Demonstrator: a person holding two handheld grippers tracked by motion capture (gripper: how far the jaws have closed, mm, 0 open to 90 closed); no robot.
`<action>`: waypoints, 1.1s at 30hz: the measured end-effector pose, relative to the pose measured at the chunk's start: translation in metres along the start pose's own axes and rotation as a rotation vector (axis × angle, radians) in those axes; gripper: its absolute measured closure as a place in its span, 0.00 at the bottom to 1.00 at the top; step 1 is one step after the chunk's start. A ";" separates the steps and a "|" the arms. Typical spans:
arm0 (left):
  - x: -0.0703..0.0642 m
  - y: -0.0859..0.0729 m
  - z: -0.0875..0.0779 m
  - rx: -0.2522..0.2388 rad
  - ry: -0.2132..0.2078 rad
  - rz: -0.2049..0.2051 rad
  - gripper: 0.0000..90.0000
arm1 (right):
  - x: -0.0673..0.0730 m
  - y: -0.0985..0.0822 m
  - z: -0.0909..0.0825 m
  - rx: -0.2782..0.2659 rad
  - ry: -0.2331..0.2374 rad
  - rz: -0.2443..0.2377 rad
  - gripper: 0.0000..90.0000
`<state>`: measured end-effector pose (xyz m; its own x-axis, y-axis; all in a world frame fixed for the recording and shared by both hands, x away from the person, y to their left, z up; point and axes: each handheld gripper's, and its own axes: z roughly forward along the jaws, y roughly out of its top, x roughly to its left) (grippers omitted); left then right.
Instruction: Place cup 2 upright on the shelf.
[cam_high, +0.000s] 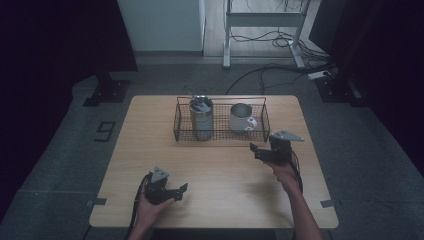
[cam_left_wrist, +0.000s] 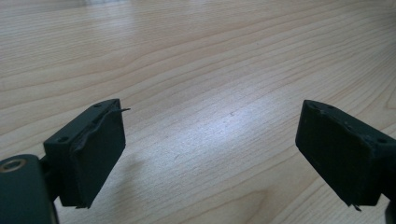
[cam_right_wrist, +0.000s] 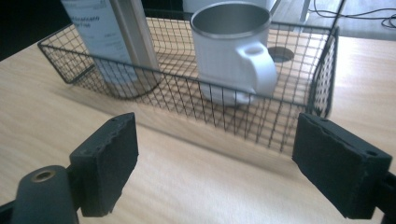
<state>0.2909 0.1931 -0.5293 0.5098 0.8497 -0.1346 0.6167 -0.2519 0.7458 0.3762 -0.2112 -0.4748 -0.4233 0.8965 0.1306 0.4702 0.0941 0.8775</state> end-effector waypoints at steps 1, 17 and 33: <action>0.001 0.000 0.000 0.003 0.001 0.001 0.10 | -0.001 -0.010 -0.006 0.002 -0.001 -0.005 0.16; 0.002 -0.004 0.003 0.026 0.022 0.011 0.10 | -0.017 -0.076 -0.038 0.057 -0.022 0.009 0.18; 0.003 -0.007 0.005 0.044 0.035 0.016 0.10 | -0.017 -0.095 -0.033 0.099 -0.028 -0.010 0.18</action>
<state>0.2913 0.1951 -0.5382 0.4990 0.8608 -0.0998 0.6352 -0.2850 0.7178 0.3131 -0.2502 -0.5455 -0.4073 0.9070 0.1075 0.5408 0.1447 0.8286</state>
